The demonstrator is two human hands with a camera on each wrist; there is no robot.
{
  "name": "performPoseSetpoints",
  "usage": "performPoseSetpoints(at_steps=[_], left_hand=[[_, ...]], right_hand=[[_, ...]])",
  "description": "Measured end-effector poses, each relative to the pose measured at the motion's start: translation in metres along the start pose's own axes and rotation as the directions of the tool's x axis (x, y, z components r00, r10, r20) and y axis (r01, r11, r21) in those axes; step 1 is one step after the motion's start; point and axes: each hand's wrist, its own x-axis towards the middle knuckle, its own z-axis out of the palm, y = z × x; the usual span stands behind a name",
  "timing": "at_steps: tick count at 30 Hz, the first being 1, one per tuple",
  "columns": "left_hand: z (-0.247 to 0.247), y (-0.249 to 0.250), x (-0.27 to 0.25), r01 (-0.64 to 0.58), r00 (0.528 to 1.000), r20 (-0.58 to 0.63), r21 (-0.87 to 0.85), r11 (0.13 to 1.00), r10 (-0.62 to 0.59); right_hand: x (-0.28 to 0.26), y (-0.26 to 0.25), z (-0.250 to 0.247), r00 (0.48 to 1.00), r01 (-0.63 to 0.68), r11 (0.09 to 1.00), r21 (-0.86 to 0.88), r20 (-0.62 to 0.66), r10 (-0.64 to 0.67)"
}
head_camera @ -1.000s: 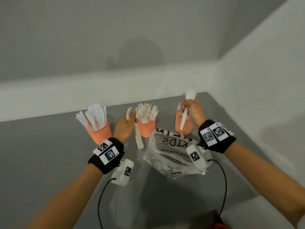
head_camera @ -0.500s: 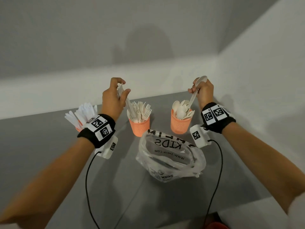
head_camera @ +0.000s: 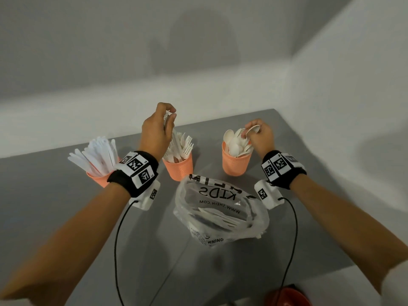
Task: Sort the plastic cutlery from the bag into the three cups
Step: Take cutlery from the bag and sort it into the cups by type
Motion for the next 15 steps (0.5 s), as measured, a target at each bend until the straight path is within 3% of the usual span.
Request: performPoseSetpoints(at_steps=[4, 7, 10, 15], left_hand=[[0.013, -0.012, -0.004, -0.016, 0.997, 0.07, 0.062, 0.998, 0.011], [0.019, -0.02, -0.009, 0.017, 0.995, 0.097, 0.095, 0.995, -0.026], [0.02, -0.021, -0.011, 0.019, 0.996, 0.087, 0.11, 0.994, -0.028], [0.024, -0.023, -0.013, -0.033, 0.994, 0.111, 0.156, 0.987, 0.016]], right_hand=[[-0.005, -0.001, -0.002, 0.994, 0.111, 0.983, -0.144, 0.029, -0.108], [-0.01, 0.002, -0.004, 0.965, 0.256, 0.932, -0.255, 0.132, -0.229], [-0.013, 0.009, -0.001, 0.926, 0.348, 0.846, -0.403, 0.29, -0.243], [-0.015, 0.003, 0.005, 0.866, 0.486, 0.608, -0.628, 0.442, -0.235]])
